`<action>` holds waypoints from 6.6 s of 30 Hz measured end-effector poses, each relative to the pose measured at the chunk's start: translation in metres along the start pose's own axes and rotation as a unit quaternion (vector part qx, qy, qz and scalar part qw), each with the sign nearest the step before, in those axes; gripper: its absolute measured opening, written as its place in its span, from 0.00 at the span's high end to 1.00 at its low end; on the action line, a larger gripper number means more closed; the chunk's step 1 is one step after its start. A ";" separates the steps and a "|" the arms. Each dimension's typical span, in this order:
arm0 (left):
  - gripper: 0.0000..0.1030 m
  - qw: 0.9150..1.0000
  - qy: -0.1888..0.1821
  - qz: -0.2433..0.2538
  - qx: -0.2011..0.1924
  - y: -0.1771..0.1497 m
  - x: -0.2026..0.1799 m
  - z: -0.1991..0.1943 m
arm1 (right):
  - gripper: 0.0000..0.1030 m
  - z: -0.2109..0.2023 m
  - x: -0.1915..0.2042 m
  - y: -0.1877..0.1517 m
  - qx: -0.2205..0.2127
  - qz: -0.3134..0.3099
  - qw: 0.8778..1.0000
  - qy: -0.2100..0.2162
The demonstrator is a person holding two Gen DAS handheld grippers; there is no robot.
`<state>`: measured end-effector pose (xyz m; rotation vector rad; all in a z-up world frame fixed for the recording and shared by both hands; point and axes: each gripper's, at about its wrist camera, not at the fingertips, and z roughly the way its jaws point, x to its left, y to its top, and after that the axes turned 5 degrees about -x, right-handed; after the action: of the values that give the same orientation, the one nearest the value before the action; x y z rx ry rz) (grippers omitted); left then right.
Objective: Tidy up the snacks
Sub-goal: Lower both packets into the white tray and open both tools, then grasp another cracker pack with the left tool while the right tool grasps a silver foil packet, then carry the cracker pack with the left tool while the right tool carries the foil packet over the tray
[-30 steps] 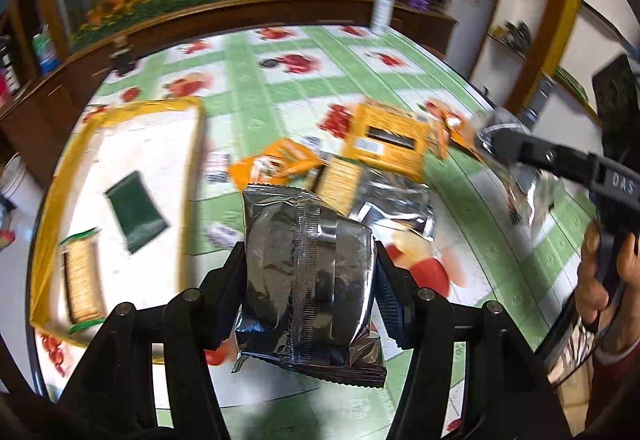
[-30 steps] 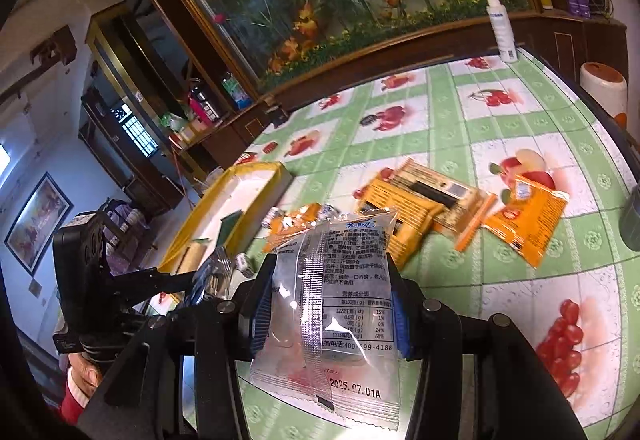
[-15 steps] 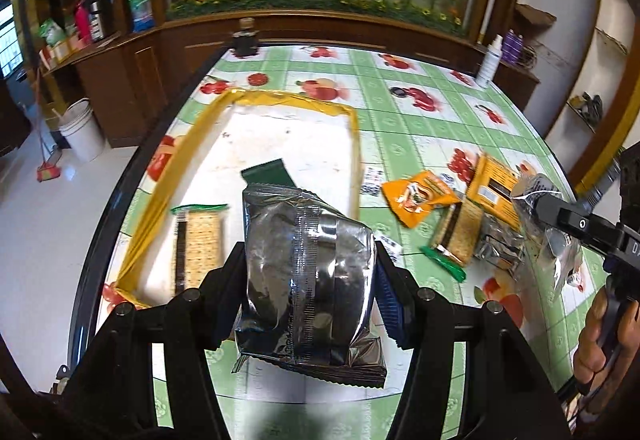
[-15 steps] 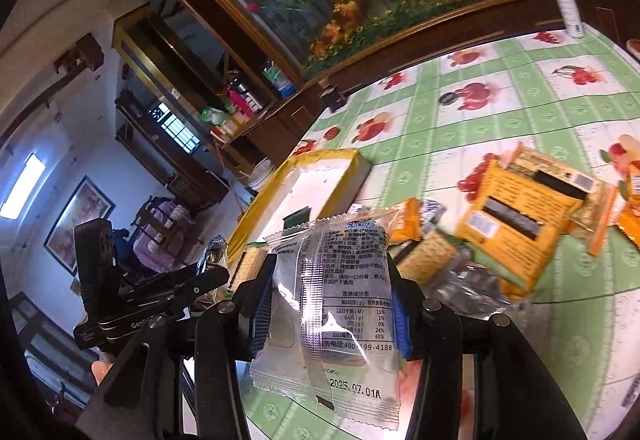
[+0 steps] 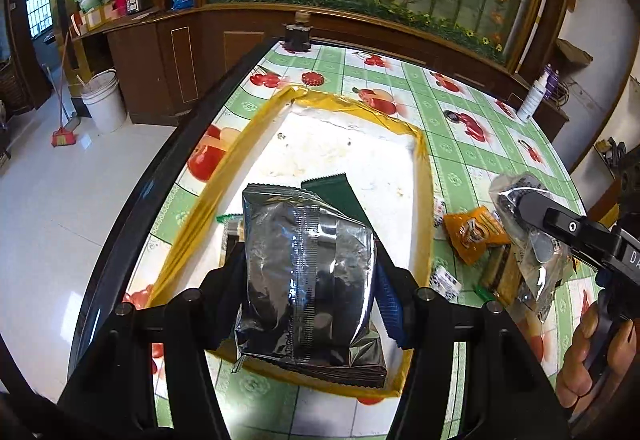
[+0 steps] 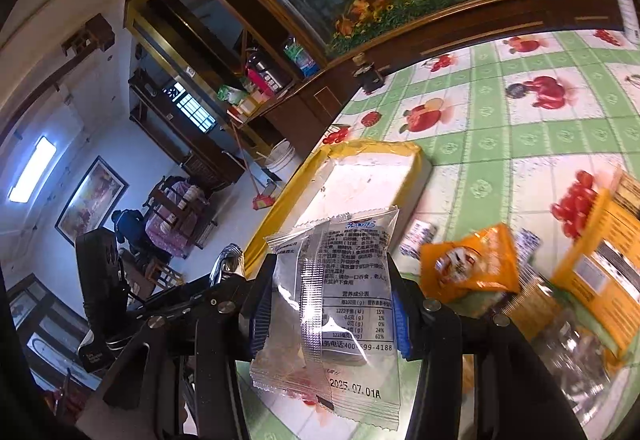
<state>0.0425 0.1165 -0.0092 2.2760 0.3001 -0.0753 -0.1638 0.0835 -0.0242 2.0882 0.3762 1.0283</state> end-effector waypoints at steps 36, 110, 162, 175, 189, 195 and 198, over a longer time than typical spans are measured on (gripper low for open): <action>0.34 0.997 0.059 -0.021 0.038 -0.001 0.021 0.060 | 0.39 0.135 0.019 0.018 0.038 -0.065 0.995 -0.068; 0.28 0.970 -0.075 0.223 0.062 -0.050 -0.187 0.048 | 0.29 -0.053 -0.090 -0.064 0.122 -0.211 0.954 -0.175; 0.57 0.990 -0.054 0.132 0.000 -0.037 -0.143 -0.010 | 0.43 -0.148 -0.031 -0.061 -0.017 -0.094 0.988 -0.119; 0.57 0.994 -0.034 0.107 -0.018 -0.031 -0.117 -0.021 | 0.43 -0.127 -0.010 -0.059 -0.006 -0.114 0.988 -0.105; 0.57 0.997 -0.014 0.075 -0.020 -0.022 -0.081 -0.015 | 0.43 -0.096 0.004 -0.050 0.010 -0.127 0.988 -0.085; 0.57 0.999 0.000 0.051 -0.016 -0.015 -0.055 -0.006 | 0.43 -0.073 0.004 -0.042 0.022 -0.126 0.988 -0.082; 0.57 0.999 0.008 0.039 -0.012 -0.009 -0.040 -0.001 | 0.43 -0.056 0.005 -0.033 0.025 -0.119 0.990 -0.075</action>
<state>0.0012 0.1149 -0.0091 2.2620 0.2198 -0.0126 -0.2023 0.1367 -0.0247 2.0898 0.5638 0.7248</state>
